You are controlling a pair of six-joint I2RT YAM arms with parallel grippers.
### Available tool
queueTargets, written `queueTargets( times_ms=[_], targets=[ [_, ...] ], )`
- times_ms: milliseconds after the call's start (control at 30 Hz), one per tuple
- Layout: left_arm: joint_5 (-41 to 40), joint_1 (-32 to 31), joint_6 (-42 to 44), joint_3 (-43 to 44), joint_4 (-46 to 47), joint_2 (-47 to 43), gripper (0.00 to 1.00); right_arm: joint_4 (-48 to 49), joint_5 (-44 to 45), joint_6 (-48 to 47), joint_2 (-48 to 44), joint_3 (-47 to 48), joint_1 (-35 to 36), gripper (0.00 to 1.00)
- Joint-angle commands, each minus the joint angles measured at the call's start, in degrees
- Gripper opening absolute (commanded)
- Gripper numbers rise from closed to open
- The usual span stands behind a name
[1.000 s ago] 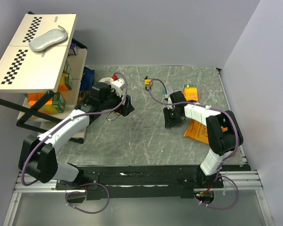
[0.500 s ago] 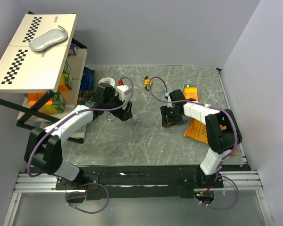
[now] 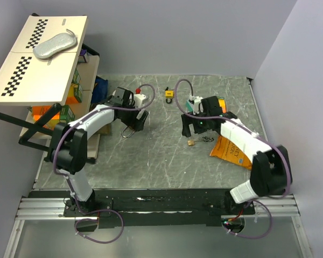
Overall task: Lock with the key
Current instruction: Pick up the lock from the center of the board.
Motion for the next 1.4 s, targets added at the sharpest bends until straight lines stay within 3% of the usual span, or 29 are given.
queueTargets(
  times_ms=[0,233,667,867,900,1000,1067,1200,1367],
  targets=[
    [-2.24,2.00,2.61,4.05,-1.87,3.79,0.96,6.14,-4.94,-5.72,-10.09,-2.04,-0.20,0.99],
    [-5.23,2.97,7.45,3.00,2.43,7.75,0.96,12.39,-6.71,-7.22,-19.50,-7.40,-0.11,0.99],
    [-1.10,3.59,7.01,4.58,2.43,14.61,0.99,7.83,-13.73,-8.19,-20.83,-5.74,-0.37,0.99],
    [0.31,3.50,6.04,4.93,1.21,16.28,0.81,7.30,-15.67,-7.66,-19.95,-4.77,-0.46,0.99],
    [-0.04,3.59,5.96,5.02,1.21,16.46,0.70,7.21,-15.76,-7.48,-19.60,-4.68,-0.46,0.99],
    [-0.48,3.50,5.52,4.76,0.15,16.98,0.51,6.24,-16.64,-7.31,-18.81,-3.72,-0.63,0.99],
    [-0.22,3.41,6.04,4.32,-0.20,16.29,0.44,5.89,-16.72,-6.87,-18.20,-3.10,-0.64,0.99],
    [3.20,2.19,8.06,2.13,0.41,12.16,0.22,4.84,-17.86,-2.84,-14.87,-1.61,-0.90,0.99],
    [6.45,-1.59,13.25,-3.67,6.46,2.76,0.06,4.57,-24.80,1.55,-10.03,-0.02,-1.34,0.99]
  ],
)
